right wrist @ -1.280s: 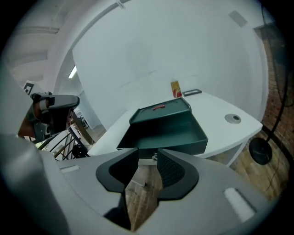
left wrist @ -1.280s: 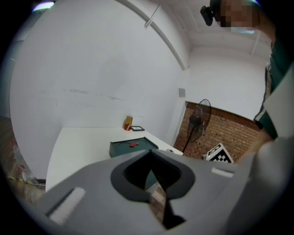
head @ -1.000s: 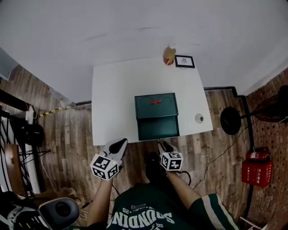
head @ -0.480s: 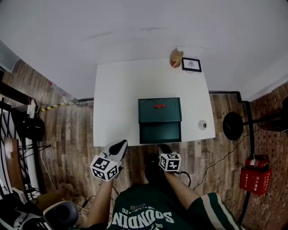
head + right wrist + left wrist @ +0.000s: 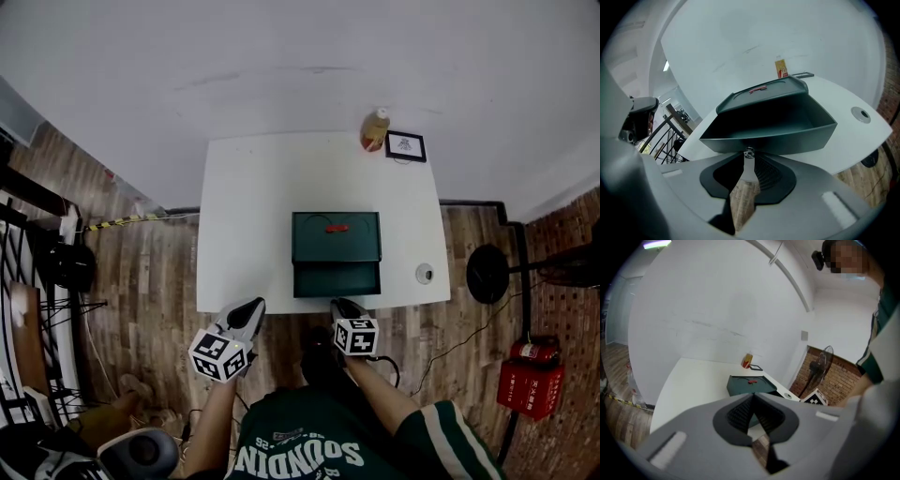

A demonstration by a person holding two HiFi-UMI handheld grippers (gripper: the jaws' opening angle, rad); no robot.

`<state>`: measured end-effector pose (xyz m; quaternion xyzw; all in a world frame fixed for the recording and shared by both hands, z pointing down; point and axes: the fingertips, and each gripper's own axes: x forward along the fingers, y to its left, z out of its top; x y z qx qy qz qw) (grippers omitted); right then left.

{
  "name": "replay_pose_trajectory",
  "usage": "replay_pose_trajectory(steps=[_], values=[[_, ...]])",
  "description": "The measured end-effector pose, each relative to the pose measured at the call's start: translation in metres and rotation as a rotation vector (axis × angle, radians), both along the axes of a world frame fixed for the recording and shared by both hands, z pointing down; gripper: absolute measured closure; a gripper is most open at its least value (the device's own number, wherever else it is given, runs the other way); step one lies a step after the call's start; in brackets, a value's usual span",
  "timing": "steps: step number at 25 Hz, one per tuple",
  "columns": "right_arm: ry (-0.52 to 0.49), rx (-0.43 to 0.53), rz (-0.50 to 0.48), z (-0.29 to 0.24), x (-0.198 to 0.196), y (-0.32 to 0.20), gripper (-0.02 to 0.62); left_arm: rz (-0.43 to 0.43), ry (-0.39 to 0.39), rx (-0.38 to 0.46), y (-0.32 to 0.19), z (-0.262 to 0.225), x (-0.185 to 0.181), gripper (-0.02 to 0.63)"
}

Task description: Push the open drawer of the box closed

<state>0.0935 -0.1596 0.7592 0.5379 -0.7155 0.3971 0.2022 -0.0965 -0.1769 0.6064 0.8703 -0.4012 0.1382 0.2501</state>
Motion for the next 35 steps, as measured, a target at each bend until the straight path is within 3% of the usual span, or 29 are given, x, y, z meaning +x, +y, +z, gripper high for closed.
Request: replay_pose_trajectory(steps=[22, 30, 32, 33, 35], values=[[-0.043, 0.022, 0.014, -0.001, 0.006, -0.094, 0.523, -0.039, -0.001, -0.038, -0.002, 0.009, -0.004, 0.554], [-0.046, 0.012, -0.008, -0.007, 0.008, -0.065, 0.523, -0.009, 0.006, 0.008, -0.011, -0.002, 0.001, 0.554], [0.003, 0.042, -0.05, -0.017, 0.009, -0.053, 0.545, 0.012, -0.003, 0.037, -0.016, -0.008, 0.005, 0.554], [0.03, 0.066, -0.068, -0.025, 0.011, -0.05, 0.593, 0.023, -0.009, 0.056, -0.019, -0.012, 0.006, 0.554], [0.052, 0.133, -0.077, -0.049, 0.013, -0.052, 0.594, 0.044, -0.022, 0.1, -0.028, -0.023, 0.009, 0.554]])
